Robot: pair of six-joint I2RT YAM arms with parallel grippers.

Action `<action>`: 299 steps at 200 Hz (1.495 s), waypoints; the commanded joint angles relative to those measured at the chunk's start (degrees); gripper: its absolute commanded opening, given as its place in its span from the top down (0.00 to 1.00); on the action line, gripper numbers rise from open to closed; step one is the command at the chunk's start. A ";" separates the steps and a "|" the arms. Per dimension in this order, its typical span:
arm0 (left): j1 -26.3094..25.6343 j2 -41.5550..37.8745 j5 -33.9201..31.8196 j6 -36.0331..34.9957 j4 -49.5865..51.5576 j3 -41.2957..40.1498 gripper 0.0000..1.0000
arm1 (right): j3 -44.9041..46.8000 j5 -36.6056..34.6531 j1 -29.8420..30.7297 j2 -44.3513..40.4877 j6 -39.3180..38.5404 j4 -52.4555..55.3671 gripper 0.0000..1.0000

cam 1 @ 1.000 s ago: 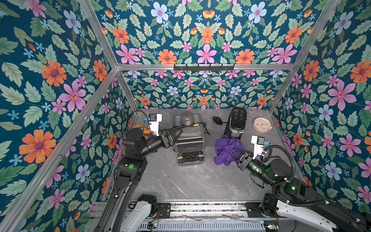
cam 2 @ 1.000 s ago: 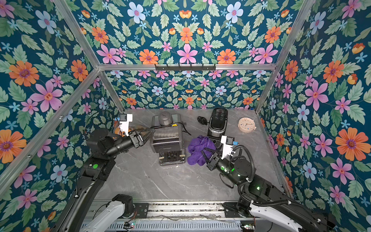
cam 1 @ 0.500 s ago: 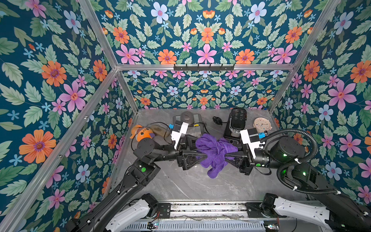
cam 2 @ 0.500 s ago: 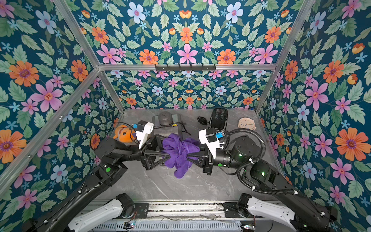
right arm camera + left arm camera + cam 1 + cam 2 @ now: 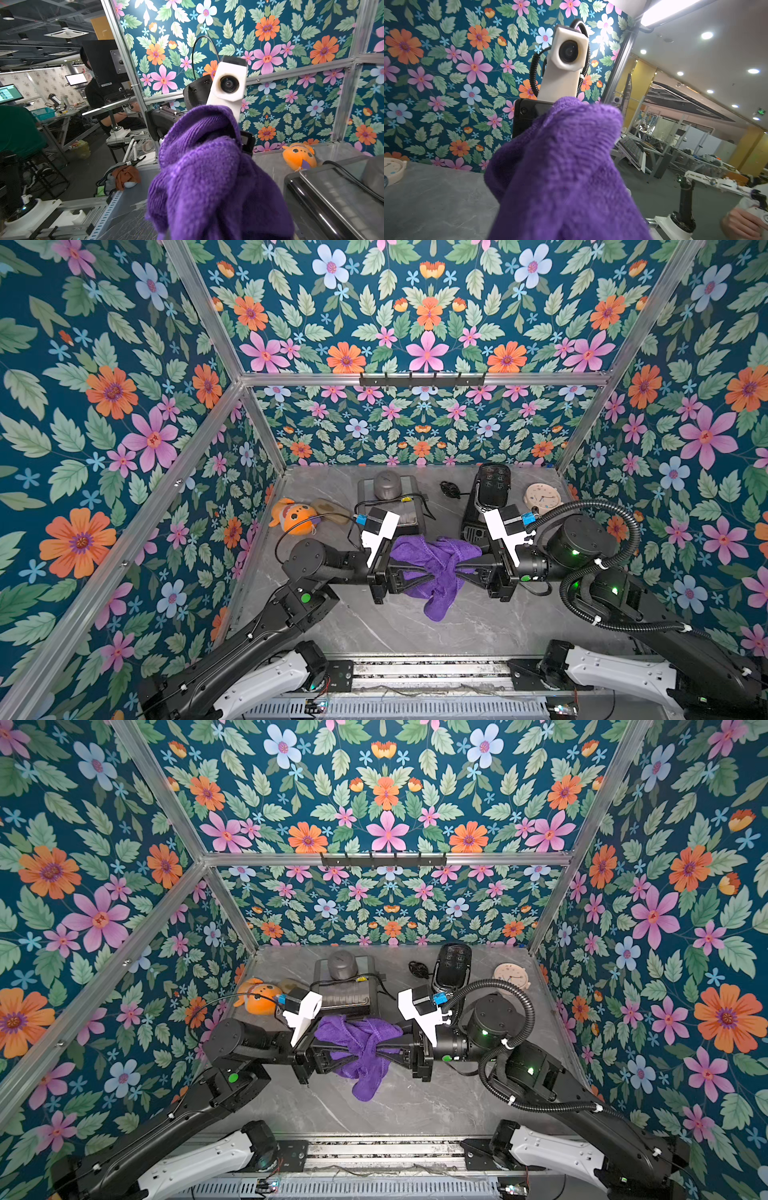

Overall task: Wipe the surface of a coffee machine
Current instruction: Adjust the cleaning item, then wipe the dirt from the surface of the coffee machine.

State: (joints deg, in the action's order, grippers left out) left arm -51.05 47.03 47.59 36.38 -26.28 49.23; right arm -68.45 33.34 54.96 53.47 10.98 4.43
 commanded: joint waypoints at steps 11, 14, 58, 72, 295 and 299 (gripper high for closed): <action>-0.01 -5.70 -25.28 -3.80 10.30 0.07 1.00 | 0.81 -13.71 -0.12 0.12 2.94 1.33 0.24; 0.06 -6.58 -28.39 -3.56 12.13 0.03 1.00 | 0.77 -14.67 -0.12 0.14 3.20 1.42 0.21; 0.07 -19.33 -71.36 12.40 51.33 2.58 1.00 | -4.79 -24.36 -0.12 4.38 4.00 8.07 0.13; 0.07 -22.32 -80.51 22.25 69.34 4.98 1.00 | -7.31 -27.51 -0.12 7.12 4.54 11.18 0.13; -1.26 -38.93 -66.50 33.81 29.65 -36.89 1.00 | -24.55 -17.53 -7.74 41.07 13.44 27.07 1.00; -1.25 -38.64 -66.29 34.31 28.77 -37.43 1.00 | -24.47 -17.45 -7.76 41.07 13.61 27.13 1.00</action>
State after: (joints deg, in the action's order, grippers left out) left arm -52.38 8.27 -20.80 66.67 14.92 14.57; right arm -93.69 14.72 47.29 93.54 22.85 26.79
